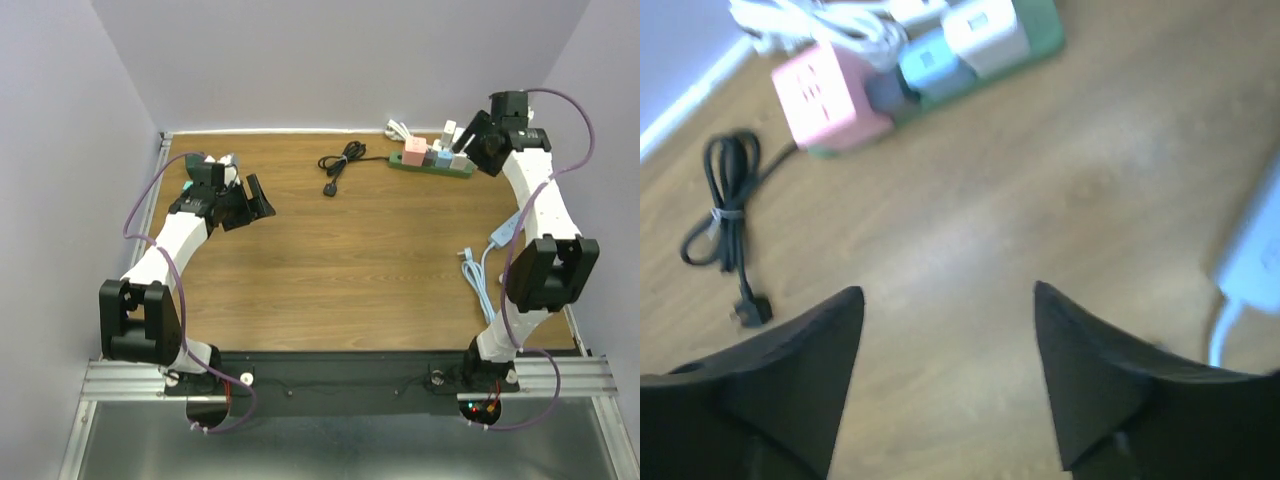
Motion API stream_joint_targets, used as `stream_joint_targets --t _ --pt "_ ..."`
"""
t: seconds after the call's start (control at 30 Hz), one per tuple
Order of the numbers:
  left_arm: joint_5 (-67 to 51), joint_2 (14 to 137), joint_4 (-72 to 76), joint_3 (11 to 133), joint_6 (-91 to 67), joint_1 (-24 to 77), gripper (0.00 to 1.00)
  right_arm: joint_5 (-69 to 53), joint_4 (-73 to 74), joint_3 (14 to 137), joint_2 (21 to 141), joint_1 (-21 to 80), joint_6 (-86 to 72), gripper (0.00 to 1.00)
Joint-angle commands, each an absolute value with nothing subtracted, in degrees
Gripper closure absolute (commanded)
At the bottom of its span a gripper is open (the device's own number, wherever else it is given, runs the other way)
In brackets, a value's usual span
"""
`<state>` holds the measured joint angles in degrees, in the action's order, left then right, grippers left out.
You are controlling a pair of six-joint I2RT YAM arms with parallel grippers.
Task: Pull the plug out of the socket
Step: Move the socket to the corner of the board, then remove the socket from the center of the board.
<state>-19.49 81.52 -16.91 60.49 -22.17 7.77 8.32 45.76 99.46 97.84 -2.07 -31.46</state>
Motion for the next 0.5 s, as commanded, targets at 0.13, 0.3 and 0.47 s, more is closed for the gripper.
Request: stream_joint_targets --t 0.13,0.3,0.47 --pt "-18.64 80.68 -15.73 61.61 -23.90 7.73 0.12 6.60 44.12 120.03 118.62 -2.11 -43.40 0.00" --pt "-17.49 81.65 -16.08 61.79 -24.17 7.65 0.12 0.71 40.88 125.15 125.50 -2.11 -49.38 0.00" --pt "-16.88 84.28 -16.52 63.28 -24.26 7.65 0.12 -2.88 32.72 122.26 128.13 -2.11 -58.61 0.00"
